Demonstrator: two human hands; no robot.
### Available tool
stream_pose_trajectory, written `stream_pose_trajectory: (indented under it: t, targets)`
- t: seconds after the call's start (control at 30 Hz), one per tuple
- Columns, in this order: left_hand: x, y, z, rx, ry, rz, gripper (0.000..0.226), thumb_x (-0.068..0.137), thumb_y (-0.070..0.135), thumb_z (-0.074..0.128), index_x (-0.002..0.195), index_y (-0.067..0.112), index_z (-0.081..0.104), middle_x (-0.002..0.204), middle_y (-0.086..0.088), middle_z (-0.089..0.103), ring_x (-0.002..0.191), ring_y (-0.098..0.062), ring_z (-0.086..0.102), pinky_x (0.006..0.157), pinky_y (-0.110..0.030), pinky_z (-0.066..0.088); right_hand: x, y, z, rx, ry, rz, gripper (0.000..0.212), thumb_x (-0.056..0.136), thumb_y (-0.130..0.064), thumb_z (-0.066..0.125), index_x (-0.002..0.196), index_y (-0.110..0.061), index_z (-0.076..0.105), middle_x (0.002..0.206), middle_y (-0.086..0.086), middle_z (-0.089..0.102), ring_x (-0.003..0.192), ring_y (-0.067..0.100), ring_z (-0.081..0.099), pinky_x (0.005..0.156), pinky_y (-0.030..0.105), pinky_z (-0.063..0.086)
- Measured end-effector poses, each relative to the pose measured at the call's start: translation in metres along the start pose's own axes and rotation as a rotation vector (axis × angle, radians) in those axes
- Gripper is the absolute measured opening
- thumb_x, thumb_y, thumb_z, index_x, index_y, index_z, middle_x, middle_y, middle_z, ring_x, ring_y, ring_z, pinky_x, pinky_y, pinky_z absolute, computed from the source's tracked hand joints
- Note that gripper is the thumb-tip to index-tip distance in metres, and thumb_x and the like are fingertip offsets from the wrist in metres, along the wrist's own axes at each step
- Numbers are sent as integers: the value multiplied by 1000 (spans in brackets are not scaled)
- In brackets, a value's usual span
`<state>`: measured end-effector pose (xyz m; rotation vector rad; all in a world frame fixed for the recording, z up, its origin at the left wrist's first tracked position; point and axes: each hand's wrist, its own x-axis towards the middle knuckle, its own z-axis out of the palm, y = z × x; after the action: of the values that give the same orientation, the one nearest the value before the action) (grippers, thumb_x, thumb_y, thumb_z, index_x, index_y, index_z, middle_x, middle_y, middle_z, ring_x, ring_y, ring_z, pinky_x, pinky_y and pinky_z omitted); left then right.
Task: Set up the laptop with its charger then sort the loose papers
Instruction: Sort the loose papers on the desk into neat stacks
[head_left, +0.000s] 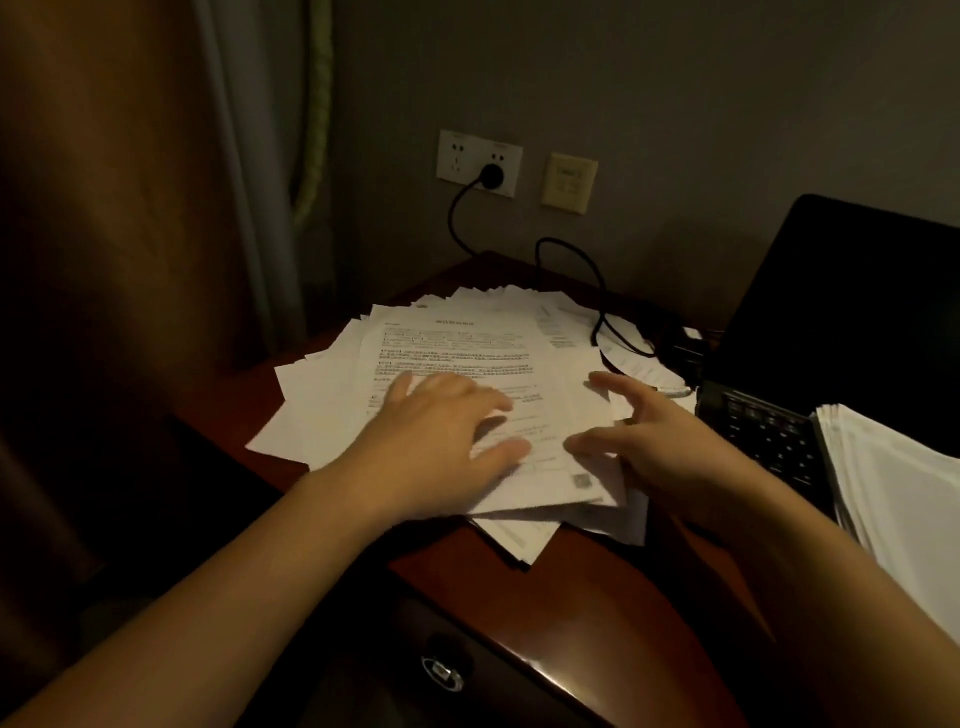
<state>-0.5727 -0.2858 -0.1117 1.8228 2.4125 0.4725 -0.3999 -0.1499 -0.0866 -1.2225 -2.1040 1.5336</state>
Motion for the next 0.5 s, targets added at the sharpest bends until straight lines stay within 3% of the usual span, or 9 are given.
stream_pose_trajectory:
  t: [0.07,0.13,0.23,0.4,0.5]
  targets:
    - [-6,6,11,10,-135,57,75,89,81,27,155,48,13,166,14,7,152,-9,0,123,-49,-9,-4,1,2,-8,-57,7,83,86,-3,74,151,-35,34,110,10,68,81,24,76,65,32,62]
    - [-10,5,20,45,-188,93,84,84,87,20,155,49,-4,166,16,-12,151,-7,-18,121,-48,-16,-6,4,4,-33,-6,-8,71,93,-10,67,151,-37,36,111,4,66,84,22,76,69,35,63]
    - [-9,2,24,27,-187,136,84,81,90,19,153,53,-6,164,20,-15,148,-2,-22,120,-43,-20,-5,11,7,-23,87,-37,60,100,-15,58,151,-38,36,103,-2,67,78,14,75,62,28,61]
    - [-4,-8,19,9,-209,196,78,83,88,21,152,58,1,163,28,-9,146,8,-20,117,-31,-20,-8,20,-6,-23,250,-94,65,101,-17,57,154,-40,29,99,-9,67,78,10,72,58,24,56]
    - [0,-10,17,-4,-197,180,74,85,85,21,152,58,7,163,29,-5,147,8,-16,117,-29,-19,-3,27,-24,107,467,-183,65,103,-13,53,157,-34,24,118,-3,65,78,5,67,53,16,52]
